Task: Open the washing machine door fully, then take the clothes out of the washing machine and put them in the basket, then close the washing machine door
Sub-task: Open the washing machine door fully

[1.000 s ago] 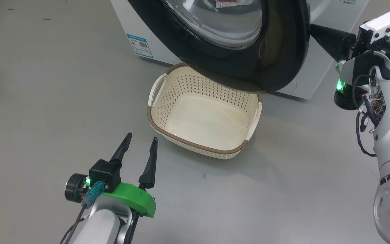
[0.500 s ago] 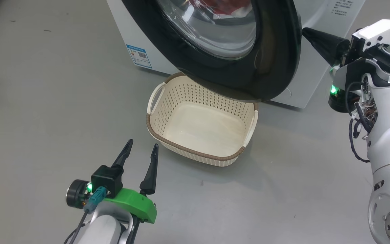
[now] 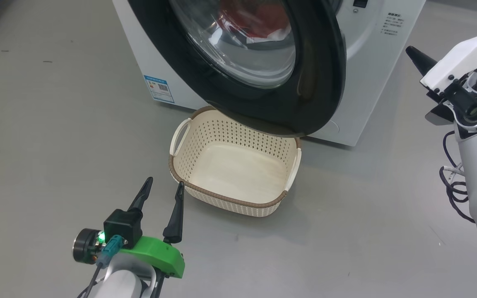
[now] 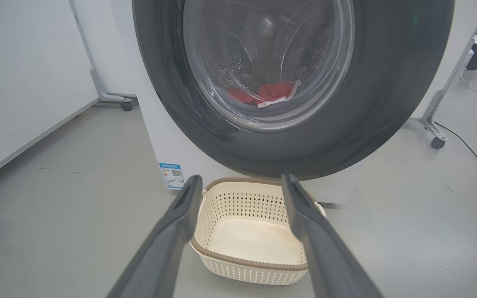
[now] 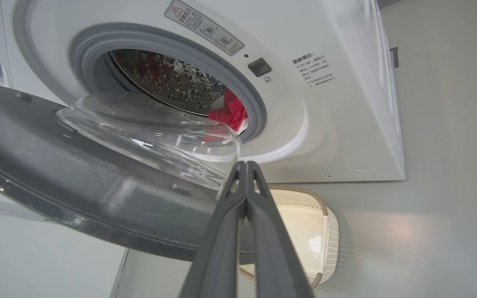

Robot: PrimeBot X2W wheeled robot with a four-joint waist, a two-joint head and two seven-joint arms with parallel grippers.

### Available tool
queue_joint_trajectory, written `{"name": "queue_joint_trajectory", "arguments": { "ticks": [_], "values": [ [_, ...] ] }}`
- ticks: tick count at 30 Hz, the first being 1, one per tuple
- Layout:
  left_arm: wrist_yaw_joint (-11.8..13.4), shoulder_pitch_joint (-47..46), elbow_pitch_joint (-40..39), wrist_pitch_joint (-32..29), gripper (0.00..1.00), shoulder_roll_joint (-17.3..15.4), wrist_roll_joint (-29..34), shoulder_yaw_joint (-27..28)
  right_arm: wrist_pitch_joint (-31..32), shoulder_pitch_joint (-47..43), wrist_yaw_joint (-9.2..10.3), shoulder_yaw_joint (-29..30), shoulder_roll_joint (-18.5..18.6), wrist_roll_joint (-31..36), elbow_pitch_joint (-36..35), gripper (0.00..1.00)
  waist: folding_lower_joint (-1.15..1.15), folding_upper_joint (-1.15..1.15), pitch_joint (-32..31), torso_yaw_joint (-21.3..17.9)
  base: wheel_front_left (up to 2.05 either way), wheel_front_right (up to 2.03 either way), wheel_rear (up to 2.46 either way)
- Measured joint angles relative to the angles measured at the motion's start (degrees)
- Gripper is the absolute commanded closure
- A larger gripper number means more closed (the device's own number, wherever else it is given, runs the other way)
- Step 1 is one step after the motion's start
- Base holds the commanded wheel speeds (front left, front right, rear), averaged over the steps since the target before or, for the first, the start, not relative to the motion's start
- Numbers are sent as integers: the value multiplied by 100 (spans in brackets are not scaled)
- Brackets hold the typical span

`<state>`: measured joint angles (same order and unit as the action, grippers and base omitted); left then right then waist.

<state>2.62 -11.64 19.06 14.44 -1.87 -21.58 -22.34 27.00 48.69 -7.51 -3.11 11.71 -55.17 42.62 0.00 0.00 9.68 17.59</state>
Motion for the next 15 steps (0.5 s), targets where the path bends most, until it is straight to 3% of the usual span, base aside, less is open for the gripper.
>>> {"name": "queue_joint_trajectory", "arguments": {
  "ticks": [10,15],
  "values": [
    [20,132,-12,0,0,-9,160,250,-1229,-815,8,-1187,316,1073,-1284,100,0,0,-298,-305,0,0,0],
    [40,214,-46,0,0,-10,194,379,-1880,-1490,8,-1419,455,1357,-1581,100,0,0,-450,-459,0,0,0]
  ]
}}
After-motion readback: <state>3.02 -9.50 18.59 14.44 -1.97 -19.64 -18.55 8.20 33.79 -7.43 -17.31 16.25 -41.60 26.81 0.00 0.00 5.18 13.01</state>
